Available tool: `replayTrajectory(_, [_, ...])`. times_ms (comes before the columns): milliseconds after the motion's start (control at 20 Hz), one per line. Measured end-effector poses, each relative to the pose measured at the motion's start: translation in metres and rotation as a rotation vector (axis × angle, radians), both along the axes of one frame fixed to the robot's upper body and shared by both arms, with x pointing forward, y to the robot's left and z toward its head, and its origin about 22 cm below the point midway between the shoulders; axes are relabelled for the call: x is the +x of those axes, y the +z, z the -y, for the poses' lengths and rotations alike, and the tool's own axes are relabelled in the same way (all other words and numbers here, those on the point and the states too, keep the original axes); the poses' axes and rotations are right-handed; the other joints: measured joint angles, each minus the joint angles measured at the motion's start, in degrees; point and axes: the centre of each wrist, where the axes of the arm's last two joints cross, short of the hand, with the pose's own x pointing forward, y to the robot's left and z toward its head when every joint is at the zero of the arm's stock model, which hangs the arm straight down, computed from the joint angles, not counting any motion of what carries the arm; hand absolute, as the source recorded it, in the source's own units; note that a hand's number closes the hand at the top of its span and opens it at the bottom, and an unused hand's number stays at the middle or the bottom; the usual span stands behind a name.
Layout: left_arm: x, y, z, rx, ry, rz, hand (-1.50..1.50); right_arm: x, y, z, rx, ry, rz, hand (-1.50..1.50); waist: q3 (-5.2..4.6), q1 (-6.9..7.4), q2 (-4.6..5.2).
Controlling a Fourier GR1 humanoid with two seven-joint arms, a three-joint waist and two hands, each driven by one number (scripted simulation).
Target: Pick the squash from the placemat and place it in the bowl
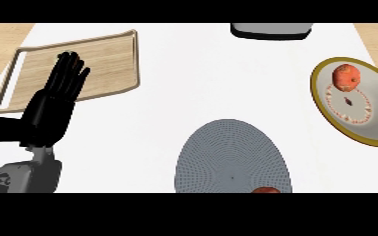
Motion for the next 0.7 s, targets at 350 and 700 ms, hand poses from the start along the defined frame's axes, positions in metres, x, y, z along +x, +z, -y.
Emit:
replayTrajectory(350, [-0.002,0.001,-0.002,-0.004,0.007,0.000,0.00,-0.058,0.013,0.053,0.052,-0.059,-0.002,-1.50,0.11,-0.46,0.03])
replayTrajectory(700, [-0.003,0.001,-0.008,-0.008,0.008,-0.001,0.00,-0.111,0.011,0.084,0.070,-0.047,-0.024,-1.50,0.28,-0.93,0.01])
